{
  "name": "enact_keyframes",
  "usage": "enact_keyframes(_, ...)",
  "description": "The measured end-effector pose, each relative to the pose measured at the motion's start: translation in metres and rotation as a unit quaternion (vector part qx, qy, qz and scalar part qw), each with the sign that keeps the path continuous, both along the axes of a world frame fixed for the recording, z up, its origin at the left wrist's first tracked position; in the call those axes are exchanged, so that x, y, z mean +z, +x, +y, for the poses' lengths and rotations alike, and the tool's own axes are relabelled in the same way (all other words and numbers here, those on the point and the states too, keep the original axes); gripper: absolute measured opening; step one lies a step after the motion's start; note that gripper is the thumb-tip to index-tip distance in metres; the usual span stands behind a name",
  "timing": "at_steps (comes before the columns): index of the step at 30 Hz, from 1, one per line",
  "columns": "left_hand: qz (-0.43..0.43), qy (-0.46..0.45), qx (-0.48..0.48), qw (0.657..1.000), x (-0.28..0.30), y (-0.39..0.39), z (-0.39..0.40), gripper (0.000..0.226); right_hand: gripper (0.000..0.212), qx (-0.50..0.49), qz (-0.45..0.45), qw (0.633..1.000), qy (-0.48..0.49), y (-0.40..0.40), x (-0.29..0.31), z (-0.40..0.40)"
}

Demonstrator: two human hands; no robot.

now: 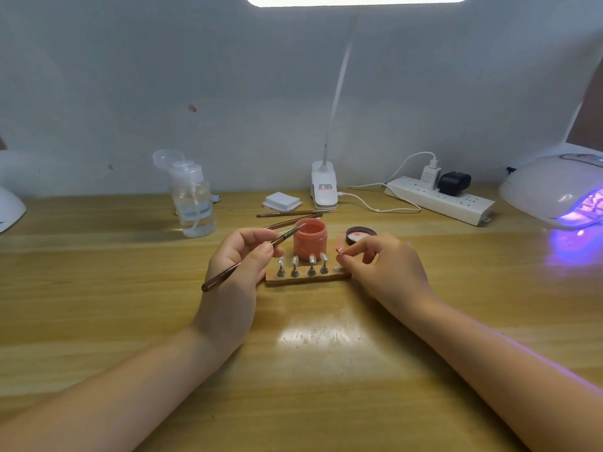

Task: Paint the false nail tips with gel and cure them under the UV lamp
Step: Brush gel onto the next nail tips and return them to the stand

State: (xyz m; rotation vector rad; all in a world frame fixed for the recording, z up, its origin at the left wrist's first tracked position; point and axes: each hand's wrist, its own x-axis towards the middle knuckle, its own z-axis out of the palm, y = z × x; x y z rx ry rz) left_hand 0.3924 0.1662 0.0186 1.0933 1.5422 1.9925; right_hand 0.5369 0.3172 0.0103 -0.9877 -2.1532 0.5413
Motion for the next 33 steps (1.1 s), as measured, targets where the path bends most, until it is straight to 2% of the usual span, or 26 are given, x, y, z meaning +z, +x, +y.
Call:
enact_keyframes(7, -0.001, -0.003, -0.002, 1.0, -0.0013, -0.0007, 0.0009, 0.017, 0.018, 0.013, -0.019, 0.999, -0.036, 0.0002, -0.0005, 0.0022)
enact_keyframes(15, -0.006, -0.003, -0.004, 1.0, -0.0012, -0.0014, 0.0009, 0.017, 0.011, 0.043, 0.012, 0.995, -0.09, 0.0036, 0.0006, 0.0025)
enact_keyframes(21, -0.006, -0.005, -0.002, 1.0, -0.0002, -0.0013, -0.0002, 0.018, 0.026, 0.067, -0.032, 0.99, -0.118, 0.0064, 0.0069, 0.0048)
enact_keyframes(27, -0.005, -0.009, 0.001, 1.0, 0.0008, -0.0005, 0.0001, 0.018, 0.011, 0.078, 0.006, 0.991, -0.104, 0.0075, 0.0034, 0.0049)
enact_keyframes(33, -0.002, -0.012, 0.0, 1.0, 0.0001, -0.0007, 0.0003, 0.017, 0.012, 0.078, -0.022, 0.99, -0.116, 0.0057, 0.0048, 0.0056)
